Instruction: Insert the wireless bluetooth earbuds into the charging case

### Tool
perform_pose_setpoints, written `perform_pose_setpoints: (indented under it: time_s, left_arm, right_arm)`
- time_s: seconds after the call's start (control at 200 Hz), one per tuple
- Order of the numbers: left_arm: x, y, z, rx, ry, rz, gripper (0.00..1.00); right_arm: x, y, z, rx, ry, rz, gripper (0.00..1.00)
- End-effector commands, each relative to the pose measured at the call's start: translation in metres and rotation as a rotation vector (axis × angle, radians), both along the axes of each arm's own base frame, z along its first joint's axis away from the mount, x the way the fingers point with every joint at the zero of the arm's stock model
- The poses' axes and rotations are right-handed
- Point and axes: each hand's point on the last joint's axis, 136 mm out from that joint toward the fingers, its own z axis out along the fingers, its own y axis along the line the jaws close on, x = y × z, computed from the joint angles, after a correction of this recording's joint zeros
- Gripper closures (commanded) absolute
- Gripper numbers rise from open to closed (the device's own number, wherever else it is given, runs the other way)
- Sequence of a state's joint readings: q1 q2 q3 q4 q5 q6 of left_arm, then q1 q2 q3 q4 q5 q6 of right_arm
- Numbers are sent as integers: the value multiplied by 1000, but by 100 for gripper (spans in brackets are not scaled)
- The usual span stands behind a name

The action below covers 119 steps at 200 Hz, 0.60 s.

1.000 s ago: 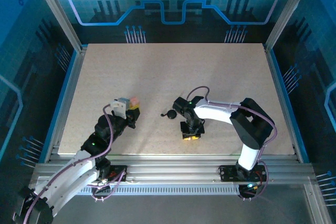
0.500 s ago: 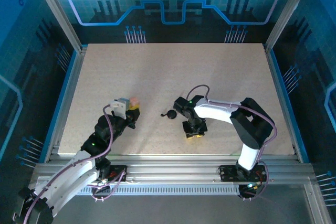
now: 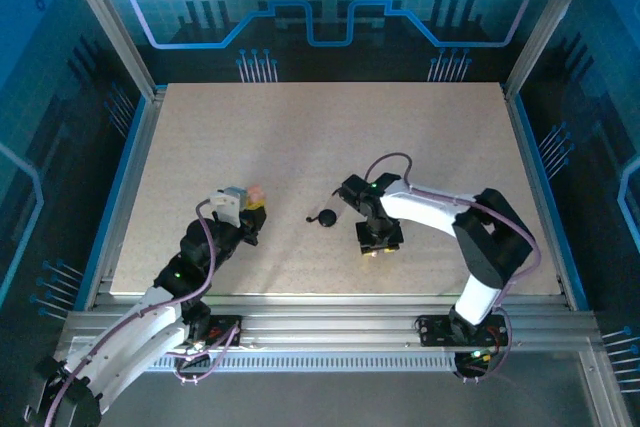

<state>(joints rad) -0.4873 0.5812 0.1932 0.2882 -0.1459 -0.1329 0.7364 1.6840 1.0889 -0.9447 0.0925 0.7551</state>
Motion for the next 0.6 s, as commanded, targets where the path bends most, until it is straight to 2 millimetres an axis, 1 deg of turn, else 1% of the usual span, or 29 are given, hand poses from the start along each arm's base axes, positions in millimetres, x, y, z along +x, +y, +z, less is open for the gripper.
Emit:
perform_pose_setpoints:
  time_s: [0.0, 0.095, 0.125, 0.165, 0.225, 0.315, 0.355, 0.475, 0.525, 0.59]
  left_arm:
    - [-1, 2, -1, -9, -2, 16, 83]
    - [-1, 2, 0, -11, -3, 15, 83]
    - [0, 2, 0, -12, -4, 15, 83]
    - [0, 2, 1, -14, -4, 16, 83]
    - [0, 3, 1, -17, -3, 20, 83]
    - [1, 2, 3, -27, -7, 22, 83]
    - [1, 3, 3, -33, -7, 24, 83]
    - [0, 2, 6, -45, -13, 22, 83]
    - [0, 3, 7, -49, -15, 24, 83]
    - [0, 3, 9, -49, -19, 27, 83]
  right_arm:
    - [-1, 15, 28, 120, -26, -105, 56]
    - [-7, 24, 28, 198, -12, -224, 56]
    - [-8, 25, 28, 205, -4, -279, 55]
    - [-10, 23, 26, 198, 10, -354, 53]
    - [-12, 24, 21, 197, 45, -459, 45]
    - [-11, 33, 12, 216, 86, -562, 43]
    - [-9, 34, 10, 205, 83, -610, 41]
    - [-3, 18, 15, 140, 19, -775, 45]
    - [-2, 9, 19, 115, -20, -848, 46]
    - [-5, -6, 23, 72, -46, -938, 46]
